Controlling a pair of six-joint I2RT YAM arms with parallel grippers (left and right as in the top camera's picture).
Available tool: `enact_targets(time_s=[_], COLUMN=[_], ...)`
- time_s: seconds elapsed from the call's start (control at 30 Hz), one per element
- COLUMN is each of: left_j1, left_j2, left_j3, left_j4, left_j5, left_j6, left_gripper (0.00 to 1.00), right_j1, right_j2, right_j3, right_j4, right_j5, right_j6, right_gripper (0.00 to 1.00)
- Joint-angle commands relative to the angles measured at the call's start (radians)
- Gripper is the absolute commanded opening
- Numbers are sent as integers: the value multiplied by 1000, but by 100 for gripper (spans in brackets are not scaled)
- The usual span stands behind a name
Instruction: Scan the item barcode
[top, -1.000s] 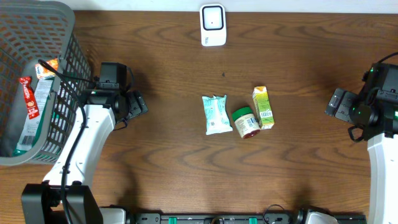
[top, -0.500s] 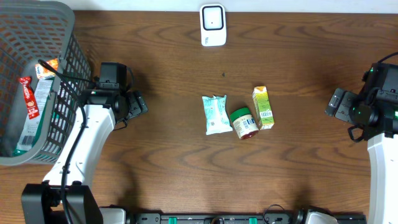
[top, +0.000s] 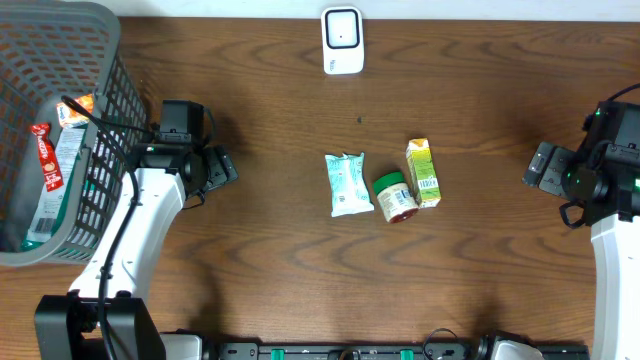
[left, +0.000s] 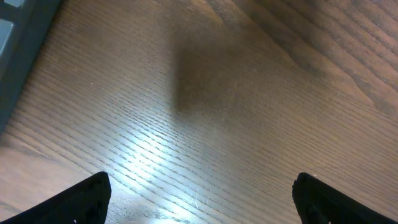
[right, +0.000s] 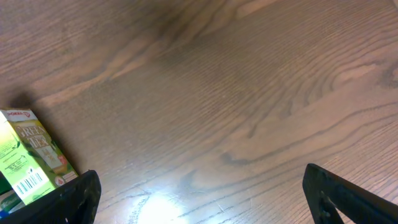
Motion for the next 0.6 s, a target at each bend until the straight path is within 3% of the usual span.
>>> enact_targets(time_s=[0.0,0.4,0.5,0.53,0.57], left_j1=[5,5,5,5,5], left_j2=[3,3,0,0,0], left_j3=[-9,-9,-8,-8,-3], left_j4=[-2,45,60,68,71], left_j5=[-6,-2,121,189,250], left_j6=[-2,-7,21,48,59], left_gripper=[94,94,98,89,72], right_j1=[-4,-4,-4,-4,-4], right_j2=[-5,-5,-5,-5,-5], right_j3=[6,6,6,6,6], right_j4=[-2,-2,-2,-2,-2], right_j5=[6,6,6,6,6], right_j6=[-8,-8,-8,-8,-8], right_gripper=[99,99,99,99,99])
